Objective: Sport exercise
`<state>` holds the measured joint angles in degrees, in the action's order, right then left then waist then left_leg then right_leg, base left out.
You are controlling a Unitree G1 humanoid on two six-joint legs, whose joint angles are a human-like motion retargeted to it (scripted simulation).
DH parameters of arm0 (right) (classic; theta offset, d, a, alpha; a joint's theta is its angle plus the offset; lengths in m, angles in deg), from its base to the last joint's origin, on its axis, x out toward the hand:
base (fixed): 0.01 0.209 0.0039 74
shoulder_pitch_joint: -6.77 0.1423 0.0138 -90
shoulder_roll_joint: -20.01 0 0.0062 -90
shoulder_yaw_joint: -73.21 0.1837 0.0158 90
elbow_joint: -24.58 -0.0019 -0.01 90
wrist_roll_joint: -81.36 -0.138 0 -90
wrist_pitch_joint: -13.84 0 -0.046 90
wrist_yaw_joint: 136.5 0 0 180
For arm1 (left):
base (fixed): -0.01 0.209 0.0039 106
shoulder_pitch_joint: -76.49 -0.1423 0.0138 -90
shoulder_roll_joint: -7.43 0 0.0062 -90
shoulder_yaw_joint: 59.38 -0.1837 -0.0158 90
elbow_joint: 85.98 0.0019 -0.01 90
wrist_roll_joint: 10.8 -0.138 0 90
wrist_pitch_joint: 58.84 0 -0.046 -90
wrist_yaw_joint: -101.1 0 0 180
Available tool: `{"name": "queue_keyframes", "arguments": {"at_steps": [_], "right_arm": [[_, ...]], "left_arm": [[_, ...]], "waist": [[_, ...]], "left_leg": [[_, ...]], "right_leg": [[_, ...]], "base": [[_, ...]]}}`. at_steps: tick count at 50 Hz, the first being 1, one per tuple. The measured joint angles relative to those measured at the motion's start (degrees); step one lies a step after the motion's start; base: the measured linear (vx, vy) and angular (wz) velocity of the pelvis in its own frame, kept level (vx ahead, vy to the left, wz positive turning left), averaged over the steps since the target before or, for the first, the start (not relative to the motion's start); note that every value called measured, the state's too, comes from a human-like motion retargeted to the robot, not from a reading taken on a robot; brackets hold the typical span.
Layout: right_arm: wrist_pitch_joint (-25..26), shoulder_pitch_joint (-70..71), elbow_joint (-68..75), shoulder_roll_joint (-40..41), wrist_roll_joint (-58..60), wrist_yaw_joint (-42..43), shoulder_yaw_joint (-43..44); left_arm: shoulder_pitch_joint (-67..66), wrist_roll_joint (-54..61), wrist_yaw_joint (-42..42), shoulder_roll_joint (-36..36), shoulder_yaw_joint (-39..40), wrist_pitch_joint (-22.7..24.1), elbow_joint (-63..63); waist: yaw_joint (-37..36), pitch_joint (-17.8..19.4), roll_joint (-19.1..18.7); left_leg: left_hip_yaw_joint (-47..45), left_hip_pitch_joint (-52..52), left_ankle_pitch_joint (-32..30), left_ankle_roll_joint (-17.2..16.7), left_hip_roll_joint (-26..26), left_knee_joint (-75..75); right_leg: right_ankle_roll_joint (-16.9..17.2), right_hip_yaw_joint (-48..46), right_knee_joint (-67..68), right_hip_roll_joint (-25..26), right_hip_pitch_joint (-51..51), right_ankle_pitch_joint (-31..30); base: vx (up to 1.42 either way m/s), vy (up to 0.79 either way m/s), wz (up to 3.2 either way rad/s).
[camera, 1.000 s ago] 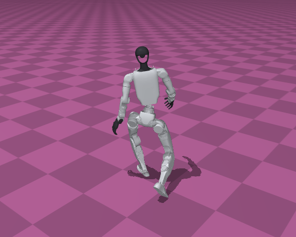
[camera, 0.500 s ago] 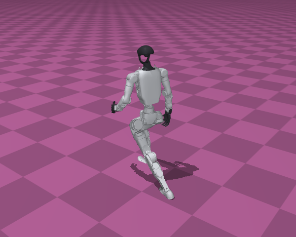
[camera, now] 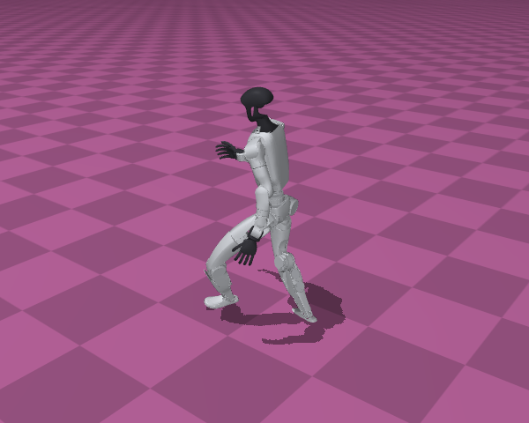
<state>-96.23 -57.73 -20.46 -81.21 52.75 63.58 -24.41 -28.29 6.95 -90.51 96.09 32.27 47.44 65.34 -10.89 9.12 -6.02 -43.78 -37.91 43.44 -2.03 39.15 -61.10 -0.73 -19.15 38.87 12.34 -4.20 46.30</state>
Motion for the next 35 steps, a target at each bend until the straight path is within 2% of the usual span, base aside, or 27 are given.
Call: {"name": "queue_keyframes", "arguments": {"at_steps": [3,6,7,9,10,12,15,18,22,26,30,32,35], "right_arm": [[-0.6,1.0,-2.1,2.3,2.9,1.9,-1.7],[-0.8,-0.8,-3.0,5.2,3.6,1.9,-4.1],[-0.6,-1.9,-3.1,6.5,3.4,1.5,-5.0],[0.2,-4.6,-3.1,9.3,1.4,-0.9,-6.7],[0.8,-6.1,-3.1,10.7,-0.2,-2.7,-7.4],[1.8,-8.1,-3.4,12.2,-5.3,-7.3,-8.1],[2.7,-8.9,-4.7,12.2,-12.8,-12.9,-9.6],[2.4,-8.3,-6.3,10.3,-17.9,-15.7,-14.0],[0.4,-2.4,-6.5,6.3,-24.7,-17.9,-20.6],[-1.5,4.1,-2.3,3.4,-30.4,-18.6,-31.7],[-1.0,11.2,3.4,1.8,-32.8,-19.9,-42.0],[-0.2,13.2,4.5,0.5,-30.9,-20.8,-46.5],[0.7,14.5,2.6,-2.9,-25.1,-21.7,-55.2]], "left_arm": [[3.5,-0.2,-3.8,-1.1,2.0,0.2,-0.8],[6.9,0.5,-6.2,-1.5,3.1,-0.1,-1.0],[8.5,0.8,-7.0,-1.3,3.3,-0.3,-0.8],[12.6,1.7,-8.3,0.2,3.0,-0.8,-0.2],[15.1,2.2,-8.9,1.4,2.4,-1.0,0.2],[21.4,3.7,-9.8,4.3,-0.2,-0.9,0.2],[32.6,6.4,-12.1,8.2,-6.8,0.6,-1.1],[41.9,6.9,-13.6,11.1,-14.4,2.1,-2.6],[57.5,5.0,-15.7,15.0,-26.6,2.3,1.9],[66.4,2.8,-16.8,17.1,-35.0,0.7,14.4],[68.4,1.0,-15.8,19.3,-37.4,-1.6,27.5],[65.4,-0.2,-15.1,20.7,-37.8,-2.5,31.8],[54.6,-3.2,-12.9,22.2,-36.7,-3.2,36.0]], "waist": [[1.6,-1.5,-0.7],[2.9,-3.2,0.3],[3.2,-3.8,1.1],[4.0,-4.5,3.9],[4.5,-4.8,5.8],[6.2,-3.7,11.9],[8.9,0.8,23.2],[9.5,7.3,28.5],[7.7,19.5,34.1],[8.5,20.7,35.0],[10.6,20.7,34.4],[11.8,20.7,34.5],[14.3,20.7,35.8]], "left_leg": [[-9.0,-1.2,-0.8,1.5,6.3,1.4],[-14.8,-0.2,-2.0,4.6,12.5,-5.4],[-16.0,0.4,-2.3,5.8,13.8,-7.5],[-17.6,2.0,-2.4,7.6,14.0,-10.1],[-18.3,2.9,-2.6,8.2,13.1,-10.5],[-20.5,5.9,-3.5,8.6,6.2,-8.3],[-23.9,10.9,-5.4,9.2,-9.3,-0.4],[-19.7,10.0,-6.0,10.2,-13.2,-0.4],[-8.2,0.7,-4.1,13.5,-14.3,-7.8],[11.4,-23.1,-2.0,15.1,-11.7,-23.4],[29.4,-45.9,0.6,15.6,-13.8,-37.1],[34.7,-52.0,2.2,15.9,-15.7,-43.4],[37.7,-52.0,6.6,16.6,-16.4,-52.9]], "right_leg": [[-0.5,-3.3,0.3,3.7,-0.7,0.9],[0.2,-7.4,3.9,4.4,-1.4,1.0],[0.8,-8.9,5.9,3.8,-1.6,-0.1],[3.2,-12.5,12.4,0.8,-0.9,-6.3],[4.6,-14.5,16.6,-1.5,0.0,-10.7],[6.8,-17.5,28.5,-10.6,4.4,-18.8],[8.9,-17.8,45.8,-28.7,13.4,-24.4],[7.4,-17.3,52.5,-38.5,20.8,-20.3],[4.3,-13.8,57.9,-48.7,34.1,-12.4],[-1.4,-6.8,61.3,-50.2,55.9,-5.5],[-6.2,3.4,65.2,-47.7,77.3,-0.9],[-7.8,9.0,68.7,-46.2,84.5,1.1],[-8.6,19.2,75.9,-43.4,89.6,3.7]], "base": [[0.48,0.17,0.65],[0.61,0.09,0.73],[0.63,0.03,0.84],[0.59,0.03,1.1],[0.53,0.03,1.49],[0.48,0.01,1.83],[0.38,-0.05,2.04],[0.26,-0.21,1.68],[0.13,-0.32,1.51],[0.09,-0.48,0.8],[0.12,-0.56,0.53],[0.19,-0.58,0.68],[0.17,-0.56,0.65]]}}
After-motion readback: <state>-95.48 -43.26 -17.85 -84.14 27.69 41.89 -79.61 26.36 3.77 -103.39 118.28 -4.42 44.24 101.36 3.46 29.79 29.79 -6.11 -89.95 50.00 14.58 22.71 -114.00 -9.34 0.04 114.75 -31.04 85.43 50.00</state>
